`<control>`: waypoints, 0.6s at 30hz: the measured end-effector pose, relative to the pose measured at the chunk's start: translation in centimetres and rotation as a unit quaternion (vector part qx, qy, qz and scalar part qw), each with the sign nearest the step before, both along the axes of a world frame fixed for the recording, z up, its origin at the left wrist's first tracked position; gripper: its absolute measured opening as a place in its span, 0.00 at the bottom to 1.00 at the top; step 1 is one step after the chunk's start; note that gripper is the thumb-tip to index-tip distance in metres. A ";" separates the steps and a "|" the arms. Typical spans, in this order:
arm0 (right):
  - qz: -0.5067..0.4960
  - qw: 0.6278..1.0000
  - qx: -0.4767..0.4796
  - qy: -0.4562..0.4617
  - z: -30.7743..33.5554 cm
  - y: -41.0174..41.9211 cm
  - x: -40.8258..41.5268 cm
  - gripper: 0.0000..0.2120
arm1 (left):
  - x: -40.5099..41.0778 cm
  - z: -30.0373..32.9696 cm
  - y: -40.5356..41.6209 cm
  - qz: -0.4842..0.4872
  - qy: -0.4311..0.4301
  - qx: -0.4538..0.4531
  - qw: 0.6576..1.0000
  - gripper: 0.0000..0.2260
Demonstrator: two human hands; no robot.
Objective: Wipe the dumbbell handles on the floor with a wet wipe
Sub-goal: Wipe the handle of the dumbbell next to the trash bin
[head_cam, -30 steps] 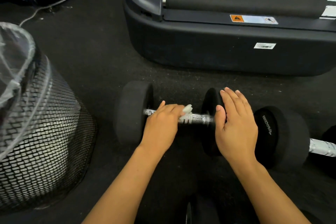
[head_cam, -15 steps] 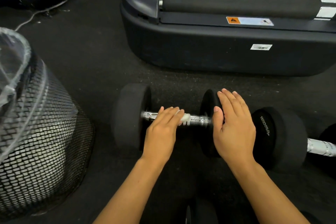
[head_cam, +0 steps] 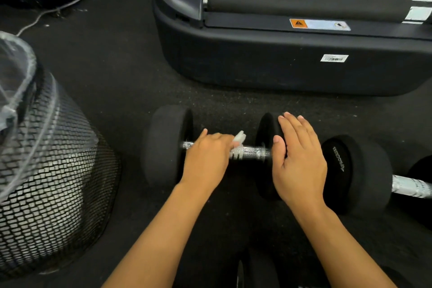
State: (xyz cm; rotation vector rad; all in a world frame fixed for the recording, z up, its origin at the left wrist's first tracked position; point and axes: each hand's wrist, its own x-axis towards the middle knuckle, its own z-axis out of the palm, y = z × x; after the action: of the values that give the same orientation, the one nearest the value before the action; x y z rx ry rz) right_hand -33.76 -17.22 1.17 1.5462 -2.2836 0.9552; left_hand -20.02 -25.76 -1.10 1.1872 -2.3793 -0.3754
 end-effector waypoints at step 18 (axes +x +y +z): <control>0.001 1.000 0.012 0.003 0.1 0.0 -0.1 0.23 | -0.7 -4.7 2.6 -0.047 0.151 -0.186 0.970 0.13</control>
State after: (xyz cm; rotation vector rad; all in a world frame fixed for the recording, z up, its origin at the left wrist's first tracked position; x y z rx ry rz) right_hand -33.89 -17.27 1.27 1.5588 -2.2977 0.9267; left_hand -20.74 -23.20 -5.76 0.7873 -2.1235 -0.1175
